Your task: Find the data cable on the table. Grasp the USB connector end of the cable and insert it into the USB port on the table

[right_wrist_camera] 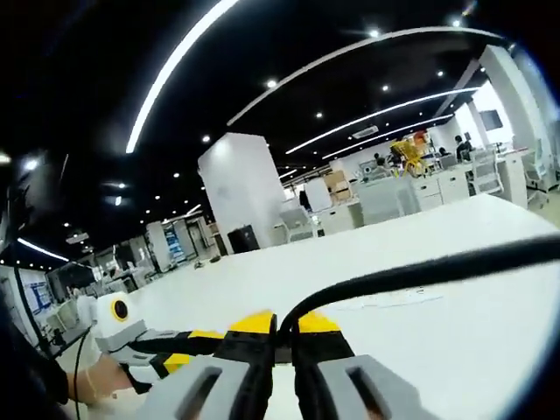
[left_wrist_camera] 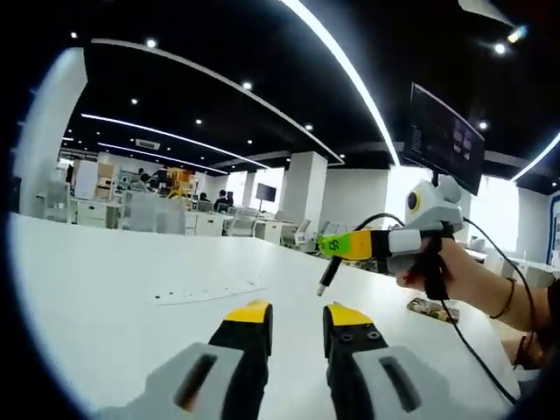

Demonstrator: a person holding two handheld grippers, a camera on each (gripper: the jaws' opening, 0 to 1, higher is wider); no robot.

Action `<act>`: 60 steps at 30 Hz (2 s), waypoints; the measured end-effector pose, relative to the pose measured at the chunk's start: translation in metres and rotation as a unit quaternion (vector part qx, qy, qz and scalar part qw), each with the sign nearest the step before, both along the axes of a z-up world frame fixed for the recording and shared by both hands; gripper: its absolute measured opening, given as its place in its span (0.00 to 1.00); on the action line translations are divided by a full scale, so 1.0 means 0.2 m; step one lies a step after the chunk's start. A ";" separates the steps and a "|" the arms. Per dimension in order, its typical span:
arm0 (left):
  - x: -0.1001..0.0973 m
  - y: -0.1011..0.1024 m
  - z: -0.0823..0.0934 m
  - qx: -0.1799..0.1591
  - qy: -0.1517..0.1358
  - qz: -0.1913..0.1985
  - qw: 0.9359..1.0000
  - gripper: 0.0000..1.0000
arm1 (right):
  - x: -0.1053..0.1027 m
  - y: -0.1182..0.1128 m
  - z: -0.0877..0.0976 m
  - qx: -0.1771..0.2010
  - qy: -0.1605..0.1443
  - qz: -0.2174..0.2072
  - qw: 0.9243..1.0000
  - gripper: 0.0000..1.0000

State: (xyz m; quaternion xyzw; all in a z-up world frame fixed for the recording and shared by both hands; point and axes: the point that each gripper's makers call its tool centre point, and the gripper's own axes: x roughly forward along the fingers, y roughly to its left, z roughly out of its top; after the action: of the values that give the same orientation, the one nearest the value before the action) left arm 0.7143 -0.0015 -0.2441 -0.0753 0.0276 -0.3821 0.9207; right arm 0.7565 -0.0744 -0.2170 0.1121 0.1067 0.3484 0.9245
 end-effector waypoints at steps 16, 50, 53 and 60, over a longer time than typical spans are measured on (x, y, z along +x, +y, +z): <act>0.21 -0.04 0.00 0.083 -0.013 -0.003 0.996 0.32 | 0.36 -0.16 0.00 -0.059 0.022 -0.079 0.995 0.08; 0.43 0.01 -0.18 0.144 -0.004 -0.007 0.990 0.54 | 1.00 -0.31 -0.36 -0.173 0.104 -0.169 0.965 0.08; 0.45 -0.01 -0.18 0.151 -0.007 -0.007 0.989 0.55 | 1.05 -0.34 -0.38 -0.171 0.111 -0.176 0.963 0.08; 0.48 -0.08 -0.19 0.158 -0.010 -0.016 0.987 0.56 | 1.11 -0.37 -0.45 -0.174 0.116 -0.187 0.960 0.08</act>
State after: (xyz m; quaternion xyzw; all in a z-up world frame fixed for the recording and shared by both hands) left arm 0.8102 -0.0177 -0.2822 0.0760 0.0794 -0.3881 0.9150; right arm 0.9786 -0.1477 -0.3070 0.0074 0.2494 0.1300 0.9596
